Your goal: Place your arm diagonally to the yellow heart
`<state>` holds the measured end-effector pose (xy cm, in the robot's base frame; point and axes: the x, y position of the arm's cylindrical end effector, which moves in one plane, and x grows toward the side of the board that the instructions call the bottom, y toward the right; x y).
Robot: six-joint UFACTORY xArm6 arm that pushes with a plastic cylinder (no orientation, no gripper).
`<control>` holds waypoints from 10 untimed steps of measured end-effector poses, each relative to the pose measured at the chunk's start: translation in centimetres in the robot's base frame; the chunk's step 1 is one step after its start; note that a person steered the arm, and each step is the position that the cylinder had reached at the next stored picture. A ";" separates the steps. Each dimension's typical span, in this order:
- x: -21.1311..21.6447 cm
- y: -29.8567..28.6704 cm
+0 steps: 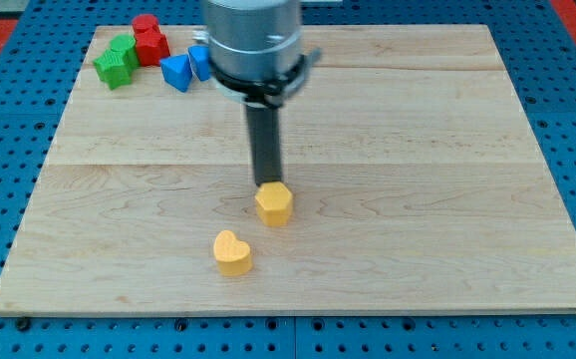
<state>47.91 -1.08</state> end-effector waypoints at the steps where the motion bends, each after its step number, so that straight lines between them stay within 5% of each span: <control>1: 2.5 0.4; 2: 4.5 -1.0; 7: -10.3 3.0; 8: -9.2 3.6; 10: -2.5 -19.4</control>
<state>45.40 -20.48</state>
